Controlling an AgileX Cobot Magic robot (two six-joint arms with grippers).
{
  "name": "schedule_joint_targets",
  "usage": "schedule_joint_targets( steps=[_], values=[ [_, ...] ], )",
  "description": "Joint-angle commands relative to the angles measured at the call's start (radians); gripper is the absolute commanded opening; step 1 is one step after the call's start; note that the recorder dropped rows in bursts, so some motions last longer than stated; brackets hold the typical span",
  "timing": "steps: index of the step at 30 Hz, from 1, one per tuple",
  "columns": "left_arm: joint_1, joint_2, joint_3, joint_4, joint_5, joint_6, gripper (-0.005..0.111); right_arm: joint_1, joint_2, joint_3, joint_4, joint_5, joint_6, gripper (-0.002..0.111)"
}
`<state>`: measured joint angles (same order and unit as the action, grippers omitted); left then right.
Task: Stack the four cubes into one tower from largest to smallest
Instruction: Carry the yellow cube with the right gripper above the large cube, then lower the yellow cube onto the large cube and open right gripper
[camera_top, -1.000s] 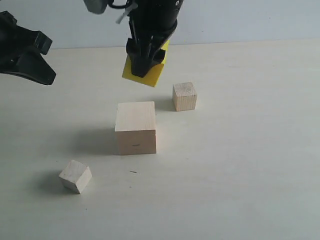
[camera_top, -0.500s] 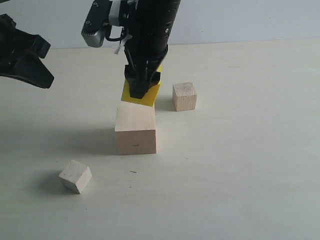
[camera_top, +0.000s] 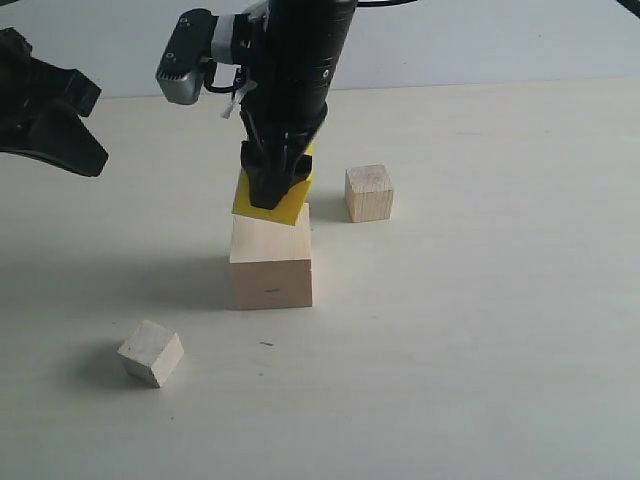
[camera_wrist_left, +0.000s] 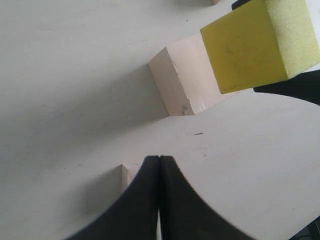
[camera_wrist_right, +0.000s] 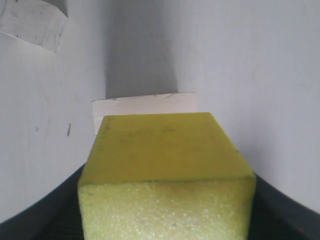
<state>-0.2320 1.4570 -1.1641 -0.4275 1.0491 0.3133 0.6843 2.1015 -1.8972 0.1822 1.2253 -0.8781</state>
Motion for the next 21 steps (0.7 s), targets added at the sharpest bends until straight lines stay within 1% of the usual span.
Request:
schedule_joint_targets(
  steps=[1,17,21],
  values=[
    [0.001,-0.009,0.001,0.002,0.0,0.003,0.0,0.002,0.013,-0.009,0.008,-0.004,-0.013,0.0],
    [0.001,-0.009,0.001,0.002,0.007,0.004,0.0,0.002,0.028,-0.009,-0.005,-0.004,-0.019,0.0],
    [0.001,-0.009,0.001,0.002,0.016,0.004,0.0,0.002,0.036,0.021,-0.007,-0.004,-0.043,0.0]
  ],
)
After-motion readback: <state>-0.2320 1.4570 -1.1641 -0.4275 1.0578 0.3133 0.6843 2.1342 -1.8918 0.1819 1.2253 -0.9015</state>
